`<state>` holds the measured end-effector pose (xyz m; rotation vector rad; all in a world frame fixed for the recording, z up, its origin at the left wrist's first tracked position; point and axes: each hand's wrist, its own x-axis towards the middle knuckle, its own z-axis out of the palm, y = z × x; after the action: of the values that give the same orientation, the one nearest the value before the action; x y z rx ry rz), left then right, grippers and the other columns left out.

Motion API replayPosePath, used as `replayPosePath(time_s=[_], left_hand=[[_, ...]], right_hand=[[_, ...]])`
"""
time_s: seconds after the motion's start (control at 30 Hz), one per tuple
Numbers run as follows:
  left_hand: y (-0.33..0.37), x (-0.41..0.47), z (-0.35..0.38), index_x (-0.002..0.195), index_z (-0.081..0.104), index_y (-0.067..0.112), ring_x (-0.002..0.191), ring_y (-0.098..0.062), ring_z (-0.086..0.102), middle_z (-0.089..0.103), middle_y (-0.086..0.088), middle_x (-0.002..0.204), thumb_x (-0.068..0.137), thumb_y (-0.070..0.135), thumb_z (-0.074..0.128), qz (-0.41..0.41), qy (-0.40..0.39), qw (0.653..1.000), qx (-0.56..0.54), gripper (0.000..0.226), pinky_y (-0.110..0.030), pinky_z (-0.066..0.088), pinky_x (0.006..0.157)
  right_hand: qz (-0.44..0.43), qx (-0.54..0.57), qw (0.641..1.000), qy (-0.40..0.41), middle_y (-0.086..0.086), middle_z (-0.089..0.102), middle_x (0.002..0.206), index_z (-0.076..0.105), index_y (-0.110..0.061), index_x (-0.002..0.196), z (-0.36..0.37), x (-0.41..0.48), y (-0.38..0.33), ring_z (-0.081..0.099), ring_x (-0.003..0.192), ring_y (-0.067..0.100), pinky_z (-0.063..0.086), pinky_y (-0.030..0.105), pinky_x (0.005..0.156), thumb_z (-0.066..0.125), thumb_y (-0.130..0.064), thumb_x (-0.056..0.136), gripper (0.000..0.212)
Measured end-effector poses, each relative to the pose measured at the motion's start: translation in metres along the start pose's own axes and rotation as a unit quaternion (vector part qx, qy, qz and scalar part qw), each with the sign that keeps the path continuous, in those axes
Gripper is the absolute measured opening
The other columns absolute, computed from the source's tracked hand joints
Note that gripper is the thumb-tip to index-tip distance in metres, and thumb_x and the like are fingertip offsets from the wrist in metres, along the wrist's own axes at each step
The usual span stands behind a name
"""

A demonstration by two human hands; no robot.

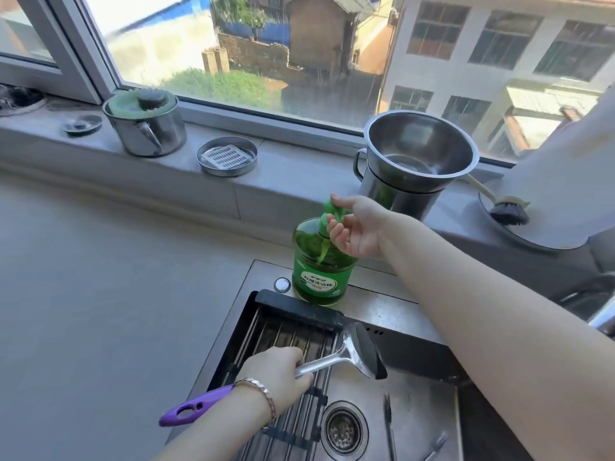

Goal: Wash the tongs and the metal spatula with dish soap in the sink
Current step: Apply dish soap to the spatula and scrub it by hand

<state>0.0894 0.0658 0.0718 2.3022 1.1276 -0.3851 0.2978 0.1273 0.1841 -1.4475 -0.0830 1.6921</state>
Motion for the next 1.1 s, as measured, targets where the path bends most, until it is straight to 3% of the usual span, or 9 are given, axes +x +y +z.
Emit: replayPosePath(time_s=[0.1, 0.43, 0.8, 0.93, 1.1], left_hand=[[-0.002, 0.005, 0.003, 0.092, 0.061, 0.023, 0.067, -0.016, 0.051, 0.053, 0.007, 0.070, 0.086, 0.042, 0.047, -0.005, 0.002, 1.000, -0.010, 0.025, -0.025, 0.041, 0.058], [-0.005, 0.010, -0.002, 0.086, 0.059, 0.023, 0.066, -0.015, 0.050, 0.046, 0.008, 0.061, 0.086, 0.040, 0.047, -0.005, -0.001, 1.000, -0.012, 0.021, -0.021, 0.034, 0.049], [-0.002, -0.014, -0.013, 0.092, 0.062, 0.024, 0.066, -0.015, 0.053, 0.056, 0.008, 0.072, 0.085, 0.043, 0.048, -0.014, 0.018, 1.000, -0.016, 0.024, -0.024, 0.044, 0.059], [-0.001, -0.013, -0.016, 0.088, 0.060, 0.024, 0.064, -0.014, 0.050, 0.049, 0.008, 0.062, 0.085, 0.041, 0.048, -0.014, 0.028, 0.999, -0.012, 0.021, -0.021, 0.037, 0.051], [0.001, -0.007, -0.011, 0.091, 0.061, 0.022, 0.065, -0.015, 0.050, 0.050, 0.008, 0.065, 0.085, 0.040, 0.049, -0.011, 0.015, 1.000, -0.012, 0.023, -0.022, 0.036, 0.050]], right_hand=[[0.009, 0.036, 0.999, -0.014, -0.002, 0.043, 0.041, 0.047, -0.010, 0.062, 0.001, 0.002, -0.001, 0.037, 0.028, 0.005, 0.026, 0.009, 0.031, 0.049, -0.043, 0.092, 0.044], [0.022, 0.072, 0.997, -0.017, -0.003, 0.039, 0.039, 0.046, -0.010, 0.061, 0.000, 0.003, 0.003, 0.032, 0.025, 0.005, 0.018, 0.009, 0.027, 0.051, -0.044, 0.091, 0.046], [0.004, 0.005, 0.999, 0.044, 0.000, 0.046, 0.041, 0.051, -0.006, 0.071, 0.008, -0.009, -0.005, 0.036, 0.026, 0.004, 0.026, 0.008, 0.027, 0.054, -0.041, 0.090, 0.040], [-0.005, 0.015, 0.999, 0.036, 0.000, 0.046, 0.040, 0.051, -0.006, 0.070, 0.007, -0.008, -0.003, 0.037, 0.026, 0.004, 0.027, 0.008, 0.027, 0.055, -0.041, 0.090, 0.040], [-0.002, 0.039, 0.999, 0.023, -0.001, 0.048, 0.041, 0.053, -0.007, 0.070, 0.002, -0.004, 0.001, 0.040, 0.027, 0.003, 0.030, 0.008, 0.027, 0.058, -0.042, 0.088, 0.040]])
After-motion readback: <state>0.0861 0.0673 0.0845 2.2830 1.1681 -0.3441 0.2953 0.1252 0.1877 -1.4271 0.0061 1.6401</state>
